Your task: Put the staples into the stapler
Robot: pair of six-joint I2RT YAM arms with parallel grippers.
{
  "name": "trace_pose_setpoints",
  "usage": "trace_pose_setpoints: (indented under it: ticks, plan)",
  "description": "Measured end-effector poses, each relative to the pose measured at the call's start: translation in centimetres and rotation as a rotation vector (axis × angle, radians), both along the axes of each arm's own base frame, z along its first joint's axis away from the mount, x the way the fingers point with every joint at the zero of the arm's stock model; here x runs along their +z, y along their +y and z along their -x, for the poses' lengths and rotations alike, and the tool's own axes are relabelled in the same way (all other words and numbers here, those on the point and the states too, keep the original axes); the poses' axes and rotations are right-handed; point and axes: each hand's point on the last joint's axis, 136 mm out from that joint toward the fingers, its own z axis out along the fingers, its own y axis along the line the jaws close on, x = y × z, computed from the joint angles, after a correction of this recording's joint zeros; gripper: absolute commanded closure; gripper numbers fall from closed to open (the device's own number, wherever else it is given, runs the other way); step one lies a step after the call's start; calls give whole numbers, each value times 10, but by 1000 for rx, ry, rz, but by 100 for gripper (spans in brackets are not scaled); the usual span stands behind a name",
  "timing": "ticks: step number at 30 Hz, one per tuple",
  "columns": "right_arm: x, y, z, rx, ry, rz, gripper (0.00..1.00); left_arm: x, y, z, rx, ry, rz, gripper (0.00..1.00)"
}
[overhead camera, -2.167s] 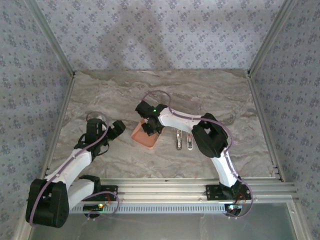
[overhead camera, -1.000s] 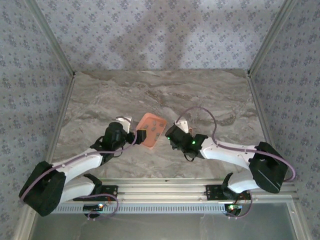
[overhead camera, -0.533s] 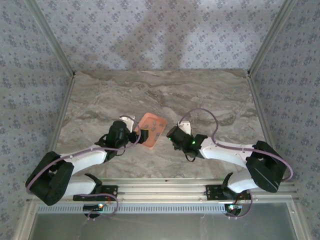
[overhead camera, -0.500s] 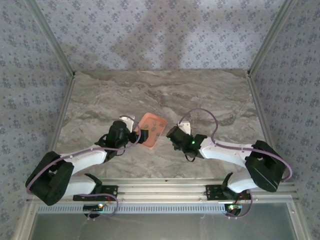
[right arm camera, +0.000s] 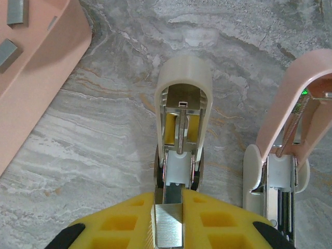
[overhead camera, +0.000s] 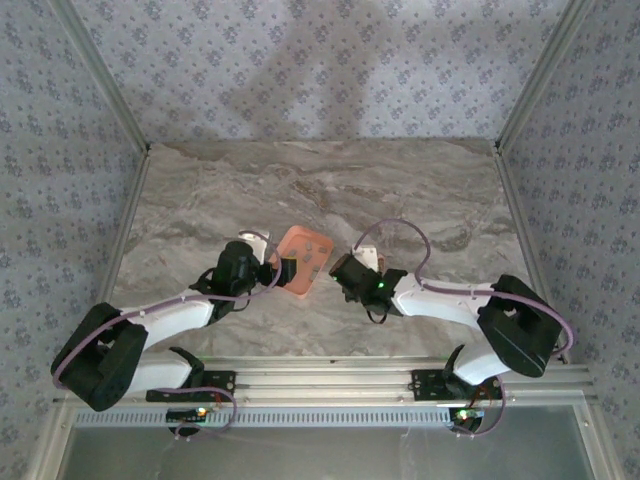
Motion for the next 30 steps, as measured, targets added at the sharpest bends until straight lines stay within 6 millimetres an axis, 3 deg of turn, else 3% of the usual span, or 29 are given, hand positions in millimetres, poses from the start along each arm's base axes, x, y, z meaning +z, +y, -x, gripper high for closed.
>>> trace_pose_setpoints:
  ticks: [30]
  plan:
    - [-15,-3,2,-12,24,24,82,4,-5,-7,0,-3,2,4]
